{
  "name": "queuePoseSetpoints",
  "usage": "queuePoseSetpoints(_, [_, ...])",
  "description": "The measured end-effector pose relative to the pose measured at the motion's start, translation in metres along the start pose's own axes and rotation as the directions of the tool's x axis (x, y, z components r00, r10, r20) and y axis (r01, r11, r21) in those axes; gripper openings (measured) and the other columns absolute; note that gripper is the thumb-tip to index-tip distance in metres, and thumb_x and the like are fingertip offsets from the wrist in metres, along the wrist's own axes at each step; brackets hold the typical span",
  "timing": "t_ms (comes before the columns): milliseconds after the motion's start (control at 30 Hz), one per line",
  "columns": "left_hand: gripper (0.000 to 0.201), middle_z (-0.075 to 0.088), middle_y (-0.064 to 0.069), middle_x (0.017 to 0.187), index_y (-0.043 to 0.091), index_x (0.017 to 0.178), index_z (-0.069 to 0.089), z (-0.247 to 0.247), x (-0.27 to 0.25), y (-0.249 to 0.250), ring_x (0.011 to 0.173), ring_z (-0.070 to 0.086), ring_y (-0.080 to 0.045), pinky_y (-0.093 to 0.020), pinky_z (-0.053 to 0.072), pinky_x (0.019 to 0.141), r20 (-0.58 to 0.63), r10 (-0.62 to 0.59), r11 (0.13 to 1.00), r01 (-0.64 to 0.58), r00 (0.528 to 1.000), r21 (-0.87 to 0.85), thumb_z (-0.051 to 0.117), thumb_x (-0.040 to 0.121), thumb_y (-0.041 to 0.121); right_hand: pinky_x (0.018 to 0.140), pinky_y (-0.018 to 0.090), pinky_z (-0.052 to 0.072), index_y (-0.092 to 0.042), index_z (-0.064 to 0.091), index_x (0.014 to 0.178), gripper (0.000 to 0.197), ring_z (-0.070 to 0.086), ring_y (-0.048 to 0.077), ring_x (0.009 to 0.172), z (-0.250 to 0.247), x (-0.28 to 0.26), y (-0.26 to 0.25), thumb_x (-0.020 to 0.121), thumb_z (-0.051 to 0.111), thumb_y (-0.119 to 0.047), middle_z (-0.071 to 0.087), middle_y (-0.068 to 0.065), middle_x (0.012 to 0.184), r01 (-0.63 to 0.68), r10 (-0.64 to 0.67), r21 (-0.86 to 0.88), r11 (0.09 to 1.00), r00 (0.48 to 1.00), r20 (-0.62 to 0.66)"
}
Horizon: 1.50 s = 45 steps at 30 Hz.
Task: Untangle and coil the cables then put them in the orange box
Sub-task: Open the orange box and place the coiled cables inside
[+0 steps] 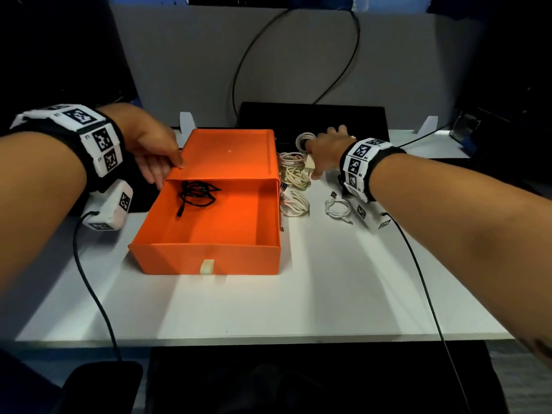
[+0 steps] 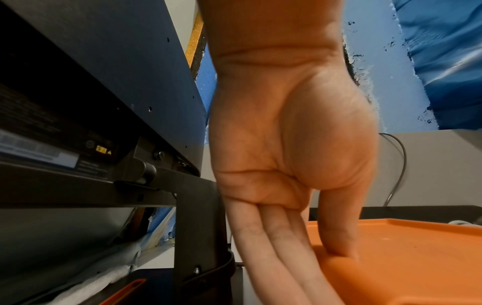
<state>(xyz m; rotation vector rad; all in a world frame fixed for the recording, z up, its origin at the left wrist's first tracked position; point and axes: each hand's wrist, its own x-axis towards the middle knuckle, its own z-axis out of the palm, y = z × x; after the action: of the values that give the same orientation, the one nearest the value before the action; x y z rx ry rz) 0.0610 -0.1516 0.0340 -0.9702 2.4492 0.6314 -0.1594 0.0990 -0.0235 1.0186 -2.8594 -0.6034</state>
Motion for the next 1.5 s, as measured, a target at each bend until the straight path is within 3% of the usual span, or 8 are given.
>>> queuePoseSetpoints(367, [0.038,0.076,-0.025,0.098,-0.012,0.114,0.066,-0.002,0.002,-0.001,0.081,0.078,-0.031,-0.035,0.063,0.065,0.016,0.009,1.000,-0.009,1.000,0.000,0.048,0.108,0.021,0.098,0.046,0.037,-0.018,0.059,0.132,0.069,0.052,0.033,0.117,0.004,-0.009,0.009,0.078,0.081,-0.053,0.060,0.014,0.122,0.056,-0.054,0.005,0.998,0.971,-0.235])
queuePoseSetpoints(533, [0.036,0.077,-0.024,0.093,-0.012,0.112,0.065,-0.001,0.002,0.000,0.074,0.078,-0.030,-0.035,0.064,0.062,-0.001,0.010,1.000,-0.010,1.000,-0.002,0.048,0.108,0.019,0.093,0.044,0.041,-0.014,0.060,0.128,0.053,0.055,0.036,0.107,-0.013,-0.026,0.016,0.084,0.077,-0.038,0.055,0.016,0.117,0.089,-0.021,0.200,0.976,0.948,-0.317])
queuePoseSetpoints(700, [0.036,0.077,-0.023,0.090,-0.012,0.109,0.066,-0.001,0.000,0.001,0.073,0.078,-0.027,-0.034,0.063,0.064,0.010,0.013,1.000,-0.013,1.000,-0.006,0.048,0.108,0.019,0.081,0.037,0.050,-0.022,0.064,0.116,0.045,0.064,0.025,0.101,-0.074,-0.082,0.014,0.080,0.085,-0.040,0.065,0.001,0.111,0.369,-0.083,0.589,0.719,0.887,-0.455])
queuePoseSetpoints(867, [0.036,0.076,-0.021,0.081,-0.010,0.104,0.066,0.003,-0.002,0.002,0.068,0.077,-0.026,-0.032,0.063,0.060,0.013,0.010,1.000,-0.010,1.000,-0.012,0.045,0.109,0.018,0.087,0.038,0.055,-0.022,0.071,0.107,0.037,0.071,0.023,0.096,-0.104,-0.158,-0.038,0.076,0.088,-0.035,0.076,-0.001,0.103,0.483,-0.469,0.768,0.420,0.840,-0.273])
queuePoseSetpoints(1000, [0.036,0.076,-0.020,0.082,-0.011,0.106,0.065,0.003,-0.003,0.002,0.069,0.077,-0.027,-0.032,0.063,0.059,0.008,-0.002,1.000,0.003,1.000,-0.013,0.044,0.109,0.018,0.055,0.013,0.044,-0.021,0.071,0.106,0.035,0.061,0.002,0.065,-0.084,-0.160,-0.081,0.079,0.087,-0.037,0.072,-0.007,0.085,0.450,-0.567,0.737,0.503,0.816,-0.111])
queuePoseSetpoints(1133, [0.038,0.076,-0.022,0.090,-0.013,0.114,0.064,0.002,-0.003,0.001,0.071,0.077,-0.027,-0.032,0.062,0.058,0.014,-0.002,1.000,0.002,1.000,-0.010,0.045,0.109,0.019,0.087,0.036,0.062,-0.013,0.068,0.112,0.033,0.076,0.023,0.091,-0.065,-0.141,-0.109,0.090,0.076,-0.036,0.078,0.002,0.097,0.321,-0.525,0.754,0.573,0.850,0.037])
queuePoseSetpoints(1333, [0.035,0.077,-0.023,0.091,-0.012,0.115,0.064,0.002,-0.002,0.000,0.070,0.078,-0.027,-0.032,0.063,0.057,0.012,0.014,1.000,-0.014,1.000,-0.016,0.046,0.109,0.018,0.067,0.033,0.049,-0.018,0.064,0.127,0.028,0.063,0.028,0.091,-0.052,-0.132,-0.131,0.106,0.048,-0.027,0.065,0.004,0.105,0.377,-0.352,0.349,0.858,0.926,-0.136])
queuePoseSetpoints(1500, [0.035,0.077,-0.024,0.094,-0.011,0.115,0.064,0.002,-0.003,0.000,0.072,0.078,-0.029,-0.034,0.064,0.060,-0.005,0.017,1.000,-0.017,1.000,-0.011,0.047,0.108,0.018,0.054,0.030,0.038,-0.015,0.058,0.133,0.030,0.057,0.023,0.078,-0.038,-0.128,-0.143,0.109,0.046,-0.027,0.052,-0.002,0.080,0.466,-0.405,0.294,0.834,0.880,-0.247])
